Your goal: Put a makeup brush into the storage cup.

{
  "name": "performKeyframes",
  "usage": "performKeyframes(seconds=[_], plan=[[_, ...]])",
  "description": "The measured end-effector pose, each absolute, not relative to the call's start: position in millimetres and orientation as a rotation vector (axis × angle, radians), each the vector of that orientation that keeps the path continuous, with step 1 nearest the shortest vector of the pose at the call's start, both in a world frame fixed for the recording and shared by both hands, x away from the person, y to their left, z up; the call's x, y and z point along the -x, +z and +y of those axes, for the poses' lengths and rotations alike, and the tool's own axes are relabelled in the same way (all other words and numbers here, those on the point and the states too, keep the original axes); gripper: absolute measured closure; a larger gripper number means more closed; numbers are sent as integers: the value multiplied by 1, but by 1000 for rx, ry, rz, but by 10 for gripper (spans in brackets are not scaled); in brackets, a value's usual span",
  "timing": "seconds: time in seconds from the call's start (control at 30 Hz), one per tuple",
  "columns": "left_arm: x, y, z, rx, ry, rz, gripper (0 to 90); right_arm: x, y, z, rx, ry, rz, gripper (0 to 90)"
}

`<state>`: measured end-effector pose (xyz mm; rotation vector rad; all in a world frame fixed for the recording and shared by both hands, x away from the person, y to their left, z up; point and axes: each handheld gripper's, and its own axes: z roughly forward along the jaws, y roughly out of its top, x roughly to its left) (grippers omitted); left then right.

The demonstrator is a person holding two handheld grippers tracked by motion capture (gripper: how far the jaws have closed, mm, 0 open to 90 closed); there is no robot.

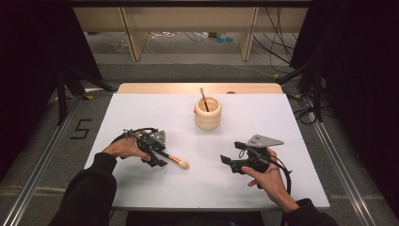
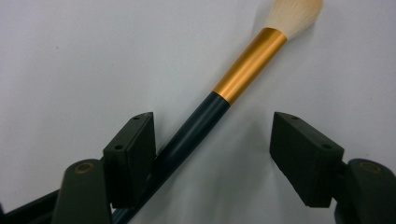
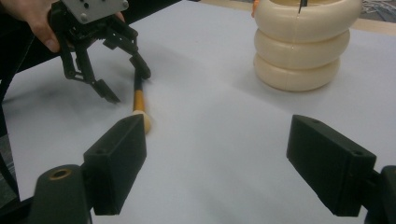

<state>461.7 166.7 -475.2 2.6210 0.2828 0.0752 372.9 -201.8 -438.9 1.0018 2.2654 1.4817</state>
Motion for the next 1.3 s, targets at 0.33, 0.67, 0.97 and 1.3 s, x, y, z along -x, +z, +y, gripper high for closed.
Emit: performKeyframes(seconds=[0.33,0.67,0.97,1.3], plan=[[-462,-473,167,-2636,92,311,409,-373,-439,-202,-994,1479,2263,207],[-462,-465,160,-2758,166,228,498,-372,-438,-202,-1006,1481,2276,208],[-461,-466,160,-2735,141,261,571,-373,-439,-202,-988,1475,2271,208],[-461,-462,156,-2824,124,255,670,-373,-438,-203,-997,1452,2287,211]])
